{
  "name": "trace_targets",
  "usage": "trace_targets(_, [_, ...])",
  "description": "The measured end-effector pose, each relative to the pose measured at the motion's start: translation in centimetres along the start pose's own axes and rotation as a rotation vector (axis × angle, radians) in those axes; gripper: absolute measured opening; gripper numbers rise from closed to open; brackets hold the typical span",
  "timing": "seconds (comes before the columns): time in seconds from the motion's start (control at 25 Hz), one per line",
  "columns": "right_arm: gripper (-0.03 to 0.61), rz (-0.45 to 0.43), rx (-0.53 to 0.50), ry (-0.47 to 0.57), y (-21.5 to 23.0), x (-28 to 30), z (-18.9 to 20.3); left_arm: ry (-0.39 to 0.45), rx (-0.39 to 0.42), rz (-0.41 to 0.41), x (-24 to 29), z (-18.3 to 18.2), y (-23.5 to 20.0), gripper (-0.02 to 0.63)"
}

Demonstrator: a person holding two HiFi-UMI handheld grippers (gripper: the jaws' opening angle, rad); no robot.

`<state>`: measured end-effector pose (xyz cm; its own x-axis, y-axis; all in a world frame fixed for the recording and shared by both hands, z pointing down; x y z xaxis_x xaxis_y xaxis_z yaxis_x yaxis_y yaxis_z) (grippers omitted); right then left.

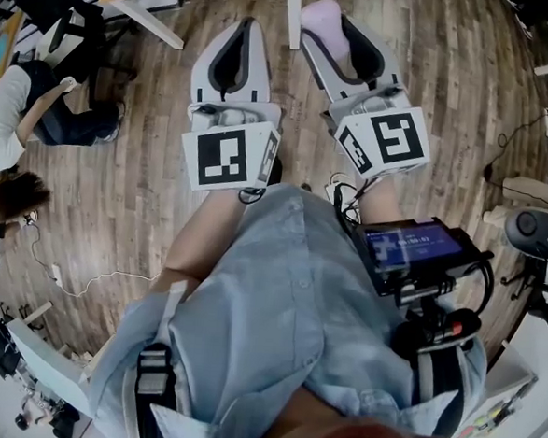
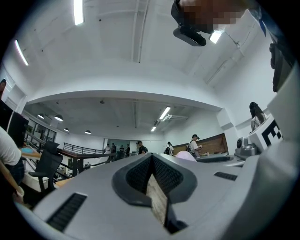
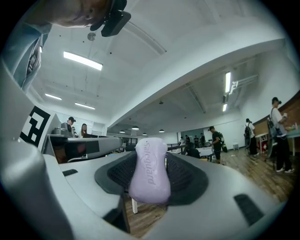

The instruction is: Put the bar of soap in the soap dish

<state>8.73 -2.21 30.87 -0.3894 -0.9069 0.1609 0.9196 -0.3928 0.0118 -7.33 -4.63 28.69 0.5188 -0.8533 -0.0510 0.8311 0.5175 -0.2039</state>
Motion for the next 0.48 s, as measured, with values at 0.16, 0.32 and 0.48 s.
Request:
trace_targets(0.16, [0.21,0.01,-0.006,0.031,0.1,0.3,-0.9,0.034,0.015,0.022,0.8,-1.0,-0.1,0.006])
trace_targets(0.32, [0.21,0.028,-0.013,0.059,0.7,0.6,-1.8,0.051,0.015,0.041,1.8,-1.8,0.1,0.006])
trace_targets(0.48, [0.21,0.035,-0.03,0.092,1.1,1.0,-2.9,0.085,0.031,0.062,2.7,-2.7,0.1,0.006])
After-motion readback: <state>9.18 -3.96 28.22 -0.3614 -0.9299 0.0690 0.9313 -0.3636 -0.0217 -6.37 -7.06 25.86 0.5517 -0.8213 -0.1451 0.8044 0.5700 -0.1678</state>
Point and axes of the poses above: the fingertips, and each gripper's own axes: x forward along the fingers, y to its right, z out of its underside, the point moved 8 cm from there along -x, backward along the fingers, and after that the axes turned 2 degrees about -x, right-handed, at the moved point
